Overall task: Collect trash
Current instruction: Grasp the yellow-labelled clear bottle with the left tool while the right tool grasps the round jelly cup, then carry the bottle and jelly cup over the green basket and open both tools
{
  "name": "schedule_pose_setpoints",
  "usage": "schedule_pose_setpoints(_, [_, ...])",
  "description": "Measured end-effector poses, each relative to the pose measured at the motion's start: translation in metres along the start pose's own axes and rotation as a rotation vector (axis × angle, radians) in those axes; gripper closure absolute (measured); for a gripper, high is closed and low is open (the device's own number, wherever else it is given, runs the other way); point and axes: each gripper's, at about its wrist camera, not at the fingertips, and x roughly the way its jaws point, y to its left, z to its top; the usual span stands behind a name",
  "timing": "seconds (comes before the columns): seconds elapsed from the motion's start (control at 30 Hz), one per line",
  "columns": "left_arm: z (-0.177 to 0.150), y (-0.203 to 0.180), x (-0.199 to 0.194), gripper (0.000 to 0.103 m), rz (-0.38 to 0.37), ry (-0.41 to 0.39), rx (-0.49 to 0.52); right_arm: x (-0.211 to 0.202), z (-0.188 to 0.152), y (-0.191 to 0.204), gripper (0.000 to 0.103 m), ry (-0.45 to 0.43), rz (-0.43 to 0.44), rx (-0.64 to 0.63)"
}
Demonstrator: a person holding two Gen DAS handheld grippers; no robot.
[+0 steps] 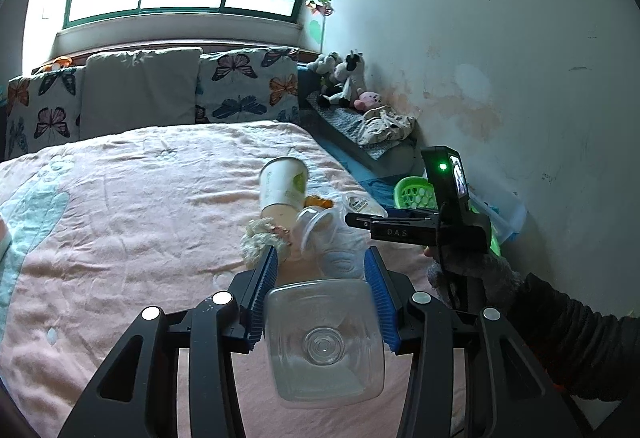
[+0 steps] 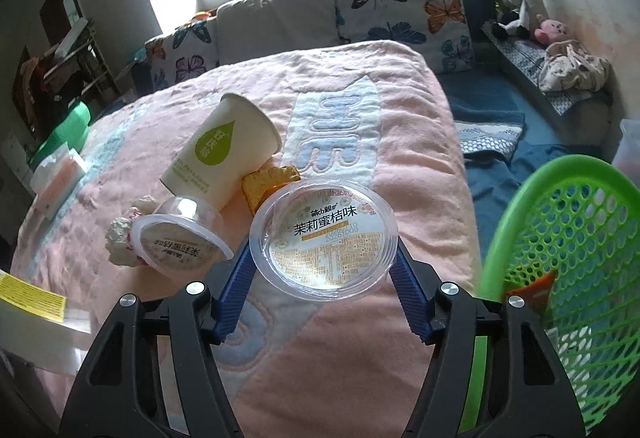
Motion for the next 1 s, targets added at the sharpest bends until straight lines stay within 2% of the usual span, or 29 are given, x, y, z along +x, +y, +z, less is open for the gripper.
schedule_pose_setpoints(0.27, [0.011, -0.017, -0.003, 0.06, -0.018, -0.029, 0.033, -0.037, -0.008, -0.01, 0.038, -0.046, -0.008, 0.009])
schedule_pose_setpoints(0.5, [0.027, -0.039, 0.004, 0.06, -0.063, -0.029, 0.066, -0.066, -0.014, -0.026, 0.038, -0.072, -0.045, 0.032])
schedule_pose_setpoints(0.7, [0.052, -0.066, 0.019, 0.06, -0.12, -0.042, 0.096, -0.094, -0.025, -0.06, 0.038, -0.084, -0.118, 0.077])
schedule_pose_setpoints(1.0, [0.091, -0.116, 0.065, 0.06, -0.203, -0.032, 0.145, -0.112, -0.049, -0.116, 0.036, -0.058, -0.209, 0.15])
